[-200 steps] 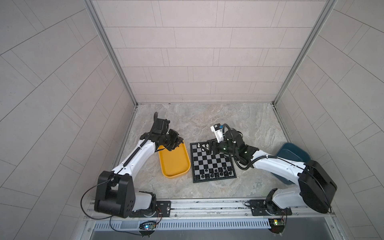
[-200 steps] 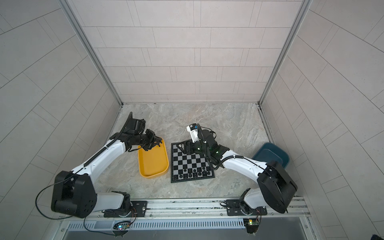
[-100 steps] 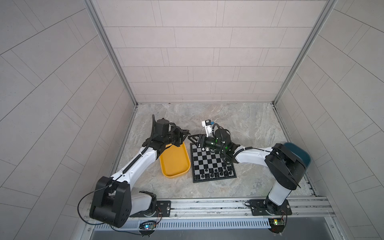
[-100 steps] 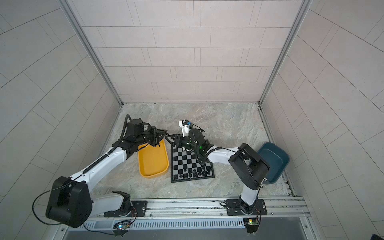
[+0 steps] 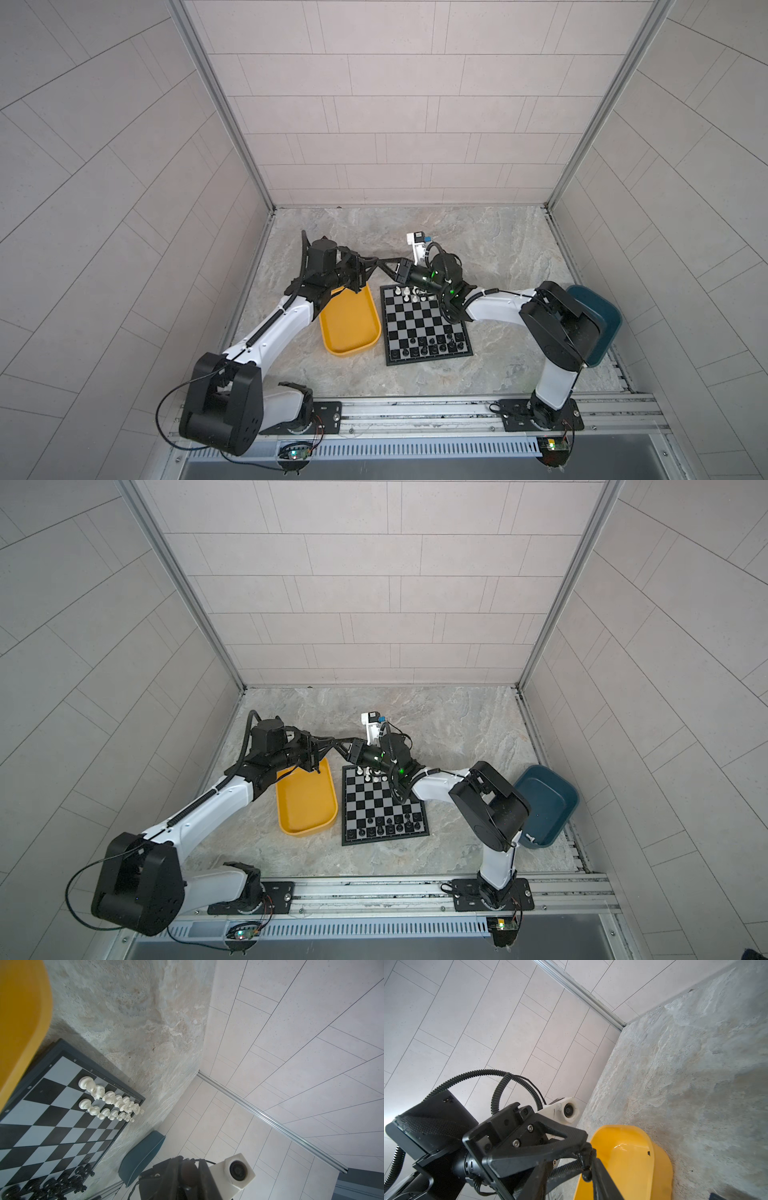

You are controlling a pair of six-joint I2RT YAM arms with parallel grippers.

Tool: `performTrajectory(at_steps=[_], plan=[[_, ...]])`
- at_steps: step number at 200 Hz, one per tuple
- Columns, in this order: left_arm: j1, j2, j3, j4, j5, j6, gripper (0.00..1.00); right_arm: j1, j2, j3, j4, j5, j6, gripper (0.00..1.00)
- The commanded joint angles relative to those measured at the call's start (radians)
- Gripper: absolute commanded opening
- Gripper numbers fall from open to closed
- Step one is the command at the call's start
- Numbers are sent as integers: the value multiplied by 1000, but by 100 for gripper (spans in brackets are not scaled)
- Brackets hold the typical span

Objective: Set up the chess pieces on the board
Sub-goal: 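Carry the pawn with the left gripper over the board while the right gripper approaches, then close the right gripper on the pawn while the left gripper releases it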

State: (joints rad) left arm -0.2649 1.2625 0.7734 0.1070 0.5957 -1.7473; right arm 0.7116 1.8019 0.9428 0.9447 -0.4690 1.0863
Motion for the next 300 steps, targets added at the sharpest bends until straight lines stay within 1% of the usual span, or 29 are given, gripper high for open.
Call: performTrajectory(at_steps=[1,18,52,82,105,161,179,189,197,205,208,212,213,214,216,217,218,220,231,238,250,260,265,273,279,288,300], plan=[[-4,-8,-19,45,9,-16,16,3,27,26,57,-20,53,35],[-5,-8,-29,88,10,-40,16,2,32,28,28,-13,45,33],[-7,-7,-23,79,13,-31,16,-4,40,25,40,-6,59,33],[-9,-9,-32,77,7,-30,16,-4,42,30,51,-18,69,26],[-8,-5,-39,109,0,-39,16,-4,51,31,70,-28,84,21],[-10,-3,-51,120,-4,-40,16,-7,57,34,101,-31,107,0],[-11,-2,-52,122,-6,-32,17,-10,56,32,107,-37,110,0],[-12,-2,-53,115,-5,-21,20,-12,51,32,108,-43,110,0],[-10,-1,-52,104,-6,-9,25,-13,45,31,108,-52,108,0],[-8,3,-48,99,-2,14,38,-18,34,27,98,-57,102,0],[-7,4,-45,98,-1,28,44,-19,27,25,91,-60,99,0],[-4,6,-42,91,4,48,58,-23,17,21,80,-61,93,0],[-2,7,-41,88,5,54,62,-25,13,20,78,-62,91,0],[-1,8,-38,85,7,60,69,-25,11,19,74,-62,90,0],[0,9,-34,77,8,71,89,-28,6,15,66,-63,85,0],[1,9,-32,72,11,79,94,-29,3,13,62,-63,83,0],[1,11,-29,66,13,87,97,-31,-1,12,57,-65,81,0],[3,13,-22,51,17,99,99,-34,-8,10,46,-65,77,0],[21,26,22,-57,53,211,100,-54,-53,-7,-20,-75,50,0],[34,28,55,-123,64,319,100,-69,-85,-14,-81,-89,29,0],[47,34,146,-357,56,541,100,-93,-150,-5,-271,-122,-43,0],[50,43,229,-518,33,739,100,-100,-215,23,-525,-128,-155,0],[49,47,267,-605,23,836,100,-101,-251,40,-662,-114,-236,0],[49,50,320,-724,-4,971,100,-94,-303,83,-895,-70,-366,0],[48,47,348,-793,-44,1062,100,-88,-331,120,-1066,-25,-450,0],[45,27,366,-853,-90,1161,100,-77,-359,175,-1286,37,-558,0],[45,-9,373,-911,-155,1258,100,-60,-377,241,-1511,117,-656,0]])
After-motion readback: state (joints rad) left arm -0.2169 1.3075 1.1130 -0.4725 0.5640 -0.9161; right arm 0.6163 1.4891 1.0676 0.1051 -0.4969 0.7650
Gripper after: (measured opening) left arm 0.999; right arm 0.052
